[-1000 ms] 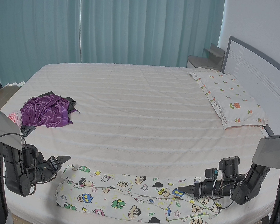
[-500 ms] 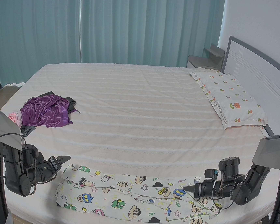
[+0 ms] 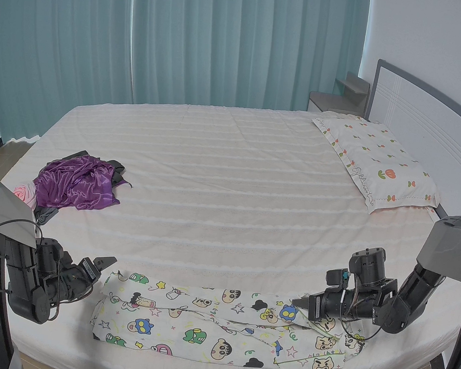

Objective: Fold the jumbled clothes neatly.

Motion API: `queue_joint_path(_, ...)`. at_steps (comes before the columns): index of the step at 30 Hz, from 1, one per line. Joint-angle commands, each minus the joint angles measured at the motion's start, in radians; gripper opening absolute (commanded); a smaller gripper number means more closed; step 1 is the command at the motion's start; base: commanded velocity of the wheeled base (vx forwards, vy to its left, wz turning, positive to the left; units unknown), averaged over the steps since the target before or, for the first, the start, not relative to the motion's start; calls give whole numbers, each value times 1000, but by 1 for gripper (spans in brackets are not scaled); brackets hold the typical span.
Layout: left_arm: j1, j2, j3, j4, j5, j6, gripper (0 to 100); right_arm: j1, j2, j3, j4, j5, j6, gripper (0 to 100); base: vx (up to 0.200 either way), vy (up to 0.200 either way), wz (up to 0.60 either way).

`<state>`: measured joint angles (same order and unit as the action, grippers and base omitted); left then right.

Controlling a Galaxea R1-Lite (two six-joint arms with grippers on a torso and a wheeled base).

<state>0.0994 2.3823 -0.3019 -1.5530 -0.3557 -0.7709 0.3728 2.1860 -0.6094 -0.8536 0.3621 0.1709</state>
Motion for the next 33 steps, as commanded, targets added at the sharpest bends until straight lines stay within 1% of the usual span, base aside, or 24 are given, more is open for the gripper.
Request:
queue_joint_path(1,-1,1,1,-12,0,1,100,5,-2,-90,84,-40,-48,0,0,0,0)
queue_joint_path(2,0,1,1,-12,0,1,100,5,20,-121,108,-81,-82,0,0,0,0)
queue_joint_path(5,-1,1,3,-12,0,1,100,5,48,-145,113,-120,-116,0,0,0,0)
queue_joint_path(6,-1,1,3,-12,0,1,100,5,48,-145,113,-120,-116,0,0,0,0)
queue_joint_path(9,-1,1,3,-12,0,1,100,12,97,-168,105,-130,-159,0,0,0,0)
queue_joint_path(12,0,1,3,-12,0,1,100,12,115,-173,104,-146,-179,0,0,0,0)
queue_joint_path(15,-1,1,3,-12,0,1,100,11,118,-168,104,-144,-197,0,0,0,0)
queue_joint_path(16,-1,1,3,-12,0,1,100,11,118,-168,102,-144,-195,100,0,0,0)
queue_joint_path(22,-1,1,3,-12,0,1,100,-14,110,-168,57,-141,-175,100,0,0,0)
queue_joint_path(24,-1,1,3,-12,0,1,100,-37,107,-164,-12,-141,-97,100,0,0,0)
queue_joint_path(25,-1,1,3,-12,0,1,100,-38,107,-162,-19,-141,-88,100,0,0,0)
queue_joint_path(26,-1,1,3,-12,0,1,100,-49,106,-156,-62,-140,-24,100,0,0,0)
queue_joint_path(27,-1,1,3,-12,0,1,100,-51,106,-156,-65,-140,-19,100,0,0,0)
queue_joint_path(28,-1,1,3,-12,0,1,100,-58,100,-147,-87,-137,33,100,0,0,0)
queue_joint_path(29,-1,1,3,-12,0,1,100,-63,95,-141,-88,-135,58,100,0,0,0)
queue_joint_path(32,-1,1,3,-12,0,1,100,-75,92,-135,-93,-135,81,100,0,0,0)
queue_joint_path(33,-1,1,3,-12,0,1,100,-103,78,-121,-96,-134,107,100,0,0,0)
